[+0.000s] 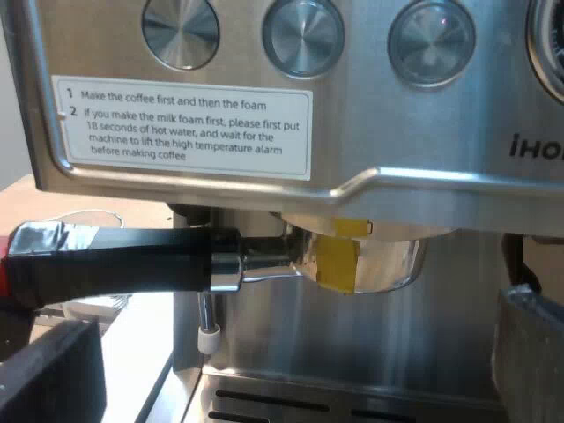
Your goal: Put the handle in the coffee machine
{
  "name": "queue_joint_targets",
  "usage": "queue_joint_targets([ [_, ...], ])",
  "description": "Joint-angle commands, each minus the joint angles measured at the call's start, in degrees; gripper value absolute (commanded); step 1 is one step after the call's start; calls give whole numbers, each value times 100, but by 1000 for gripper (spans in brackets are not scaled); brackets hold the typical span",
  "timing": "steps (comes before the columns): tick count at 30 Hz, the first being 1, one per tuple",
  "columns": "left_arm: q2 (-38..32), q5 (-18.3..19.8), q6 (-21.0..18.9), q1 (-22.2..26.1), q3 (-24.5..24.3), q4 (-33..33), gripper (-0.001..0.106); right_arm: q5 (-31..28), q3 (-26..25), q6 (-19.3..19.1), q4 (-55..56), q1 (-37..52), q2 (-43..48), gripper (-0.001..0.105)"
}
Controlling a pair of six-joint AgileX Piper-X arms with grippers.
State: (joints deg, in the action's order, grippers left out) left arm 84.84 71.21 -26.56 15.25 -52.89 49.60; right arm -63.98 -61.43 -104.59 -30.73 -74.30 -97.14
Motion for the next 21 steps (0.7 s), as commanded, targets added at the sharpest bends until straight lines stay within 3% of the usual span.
queue_joint_targets([
  [1,-52,734,-67,-22,-64,41,0,-2,-40,-54,-22,-1,7,90],
  [21,-309,799,-53,-2,-73,169,0,-2,-40,-54,-22,-1,7,90],
])
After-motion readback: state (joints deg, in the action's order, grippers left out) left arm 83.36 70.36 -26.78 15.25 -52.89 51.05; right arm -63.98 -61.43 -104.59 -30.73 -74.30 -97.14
